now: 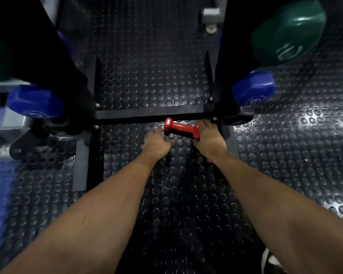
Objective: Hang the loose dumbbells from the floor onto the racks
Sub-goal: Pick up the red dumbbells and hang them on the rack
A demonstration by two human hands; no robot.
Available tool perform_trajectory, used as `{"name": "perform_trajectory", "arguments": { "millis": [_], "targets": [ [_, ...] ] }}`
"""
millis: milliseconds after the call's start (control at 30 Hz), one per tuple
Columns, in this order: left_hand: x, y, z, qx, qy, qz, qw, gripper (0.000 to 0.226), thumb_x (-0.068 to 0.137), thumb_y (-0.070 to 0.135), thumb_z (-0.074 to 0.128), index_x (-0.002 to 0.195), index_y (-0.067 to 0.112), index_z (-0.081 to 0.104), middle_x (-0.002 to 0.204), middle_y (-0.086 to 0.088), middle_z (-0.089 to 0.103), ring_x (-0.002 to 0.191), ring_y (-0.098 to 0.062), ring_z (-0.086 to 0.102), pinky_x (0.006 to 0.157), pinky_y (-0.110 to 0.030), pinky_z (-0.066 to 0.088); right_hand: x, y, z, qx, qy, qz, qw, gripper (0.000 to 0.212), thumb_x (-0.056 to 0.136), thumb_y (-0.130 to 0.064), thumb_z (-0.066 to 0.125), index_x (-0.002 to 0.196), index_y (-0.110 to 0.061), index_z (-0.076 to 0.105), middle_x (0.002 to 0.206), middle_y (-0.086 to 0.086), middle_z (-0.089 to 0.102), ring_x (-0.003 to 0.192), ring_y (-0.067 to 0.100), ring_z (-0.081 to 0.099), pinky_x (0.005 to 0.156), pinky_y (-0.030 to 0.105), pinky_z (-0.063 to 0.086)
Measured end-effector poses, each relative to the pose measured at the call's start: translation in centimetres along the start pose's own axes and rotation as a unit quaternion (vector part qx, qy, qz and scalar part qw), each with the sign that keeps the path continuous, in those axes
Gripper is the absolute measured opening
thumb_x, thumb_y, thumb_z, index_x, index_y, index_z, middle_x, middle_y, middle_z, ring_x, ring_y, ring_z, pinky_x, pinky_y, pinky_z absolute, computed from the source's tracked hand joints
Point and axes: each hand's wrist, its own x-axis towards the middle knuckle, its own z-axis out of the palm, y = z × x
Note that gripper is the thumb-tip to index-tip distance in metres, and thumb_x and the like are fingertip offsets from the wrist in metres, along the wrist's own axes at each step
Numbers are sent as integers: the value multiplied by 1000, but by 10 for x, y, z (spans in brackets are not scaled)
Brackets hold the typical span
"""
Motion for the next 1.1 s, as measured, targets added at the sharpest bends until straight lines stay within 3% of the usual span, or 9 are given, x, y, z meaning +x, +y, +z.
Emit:
{"name": "perform_trajectory", "arguments": {
  "millis": [100,200,300,533,633,767,900,1033,1100],
  "targets": [
    [6,-9,10,64,-32,-31,997,94,89,48,69,162,28,13,170,-4,9,154,-41,12,117,-71,22,20,8,6,-50,-35,-26,998,79,88,-14,73,157,-21,35,157,9,39,143,35,36,118,48,37],
    [7,-17,20,112,-62,-17,992,104,90,39,73,164,22,2,171,-6,-14,156,-41,-7,118,-71,21,30,17,13,-78,-42,-40,995,74,88,-12,71,154,-23,39,155,5,44,141,33,39,118,47,38],
    [7,-25,28,161,-77,-3,984,111,87,37,78,164,18,0,168,-8,-23,155,-42,-13,117,-67,28,36,19,18,-117,-35,-46,991,68,90,-16,71,151,-21,42,151,2,47,137,31,43,116,44,38],
    [5,-30,41,274,-54,16,960,126,83,45,81,162,11,-11,166,-18,-27,154,-48,-9,114,-64,37,37,18,14,-107,-44,-65,991,58,91,-20,74,143,-19,49,140,3,50,129,29,52,112,43,43],
    [6,-28,43,277,-57,16,959,125,85,45,79,161,9,-13,165,-20,-29,153,-50,-11,115,-65,34,28,15,5,-35,-50,-66,996,52,91,-22,75,138,-23,52,135,-2,47,117,27,61,104,42,49],
    [9,-30,30,231,-105,17,967,126,83,35,83,161,14,-14,164,-13,-35,153,-47,-19,118,-67,27,15,-3,-8,23,-67,-73,995,50,93,-28,74,137,-23,53,134,-1,44,108,22,61,103,37,48],
    [11,-40,4,172,-137,27,975,111,88,32,78,164,20,-2,167,-6,-29,155,-43,-16,125,-58,18,-3,-28,-22,79,-32,-70,994,45,87,-31,80,126,-24,59,125,0,49,104,17,58,98,30,46],
    [-8,-49,-15,183,-95,-5,979,91,93,38,69,163,21,14,171,-12,-9,155,-44,2,125,-60,18,-22,-43,-43,201,-38,5,979,39,83,-30,85,112,-23,60,101,-9,64,88,3,63,79,17,48],
    [-26,-52,-25,185,-80,-15,979,85,94,43,65,162,22,19,171,-13,-3,155,-43,8,125,-60,18,-34,-43,-56,256,-47,30,965,36,82,-26,87,109,-20,64,105,-5,70,93,8,67,81,18,48]
  ]
}}
